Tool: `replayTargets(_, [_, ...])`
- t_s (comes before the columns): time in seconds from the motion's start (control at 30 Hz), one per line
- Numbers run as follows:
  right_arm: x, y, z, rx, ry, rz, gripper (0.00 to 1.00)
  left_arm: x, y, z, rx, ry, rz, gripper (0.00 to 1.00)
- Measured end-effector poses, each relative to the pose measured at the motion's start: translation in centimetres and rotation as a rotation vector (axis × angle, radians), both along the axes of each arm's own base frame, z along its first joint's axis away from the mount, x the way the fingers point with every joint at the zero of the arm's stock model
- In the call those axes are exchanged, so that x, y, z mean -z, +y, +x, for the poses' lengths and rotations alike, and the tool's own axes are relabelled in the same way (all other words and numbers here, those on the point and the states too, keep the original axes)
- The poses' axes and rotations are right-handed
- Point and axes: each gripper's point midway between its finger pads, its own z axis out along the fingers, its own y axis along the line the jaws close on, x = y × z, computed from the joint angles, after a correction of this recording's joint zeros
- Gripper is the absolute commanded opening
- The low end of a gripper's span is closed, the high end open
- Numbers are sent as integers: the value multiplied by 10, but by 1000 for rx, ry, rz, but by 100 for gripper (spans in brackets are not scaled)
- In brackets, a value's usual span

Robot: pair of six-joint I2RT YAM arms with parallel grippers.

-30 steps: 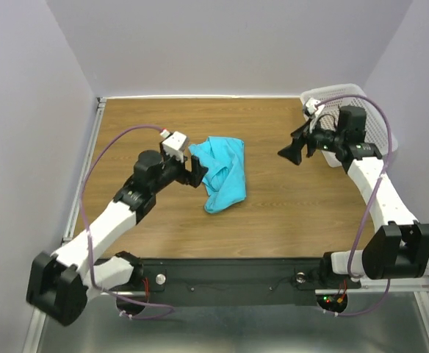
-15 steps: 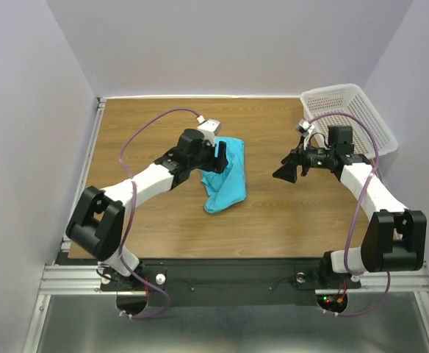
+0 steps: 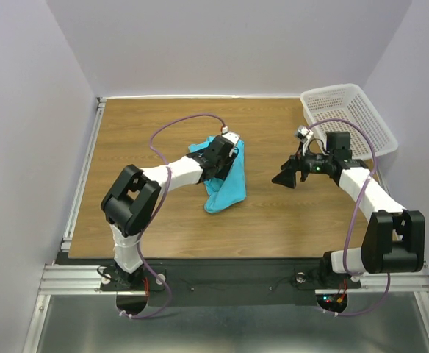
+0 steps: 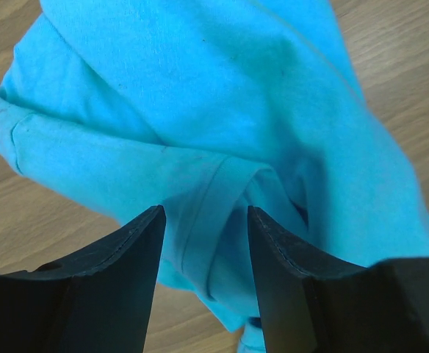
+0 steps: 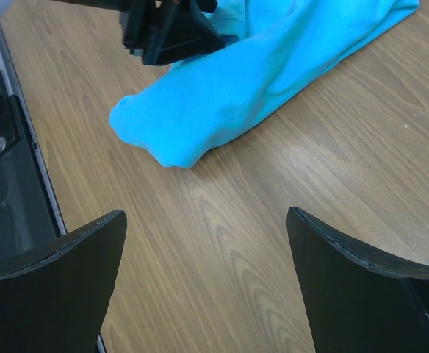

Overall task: Fold and stack the t-shirts
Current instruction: Flatten the tshirt out

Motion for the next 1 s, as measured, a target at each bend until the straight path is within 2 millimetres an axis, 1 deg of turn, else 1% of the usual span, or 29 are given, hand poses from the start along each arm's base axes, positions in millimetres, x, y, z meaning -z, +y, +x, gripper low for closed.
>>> replayTargets(0.2, [-1,-5,2,14,-6,-1,96,10,0,9,-13,-10,65,52])
replayTargets(0.3, [-1,-7,3,21,-8,-1,96,9,2,10,-23,-25,87,44])
replayTargets(0.33, [-1,-7,3,21,-8,-1,96,8,2,11,-25,-31,91,41])
replayTargets(0.37, [-1,-7,3,21,-8,-1,96,7,1,12,-25,-38,93,31])
replayTargets(0.43, [-1,-7,3,21,-8,-1,96,5,1,13,-24,-47,96,20])
replayTargets(0.47, [-1,-7,3,21,-8,-1,96,4,0,14,-24,-50,95,10])
replayTargets(0.53, [-1,-7,3,21,-8,-1,96,3,0,15,-23,-55,94,0])
replayTargets(0.67, [0,-7,0,20,-10,-1,96,-1,-2,18,-22,-71,84,0])
replayTargets(0.73, [0,-6,-2,19,-9,2,96,-8,-3,18,-23,-81,65,0])
replayTargets(0.83, [-1,-4,-4,5,-8,17,96,-33,-4,14,-22,-119,-8,0])
replayTargets(0.9, [-2,-3,-5,-5,-5,28,95,-67,-1,8,-30,-166,-90,0])
replayTargets(0.93, [-2,-2,-6,-12,2,36,95,-79,-1,8,-33,-188,-125,0])
replayTargets(0.97, [-1,-1,-7,-15,8,41,94,-99,1,6,-38,-222,-176,0])
replayTargets(1.0, [1,0,-7,-22,23,50,94,-112,3,5,-44,-245,-209,0])
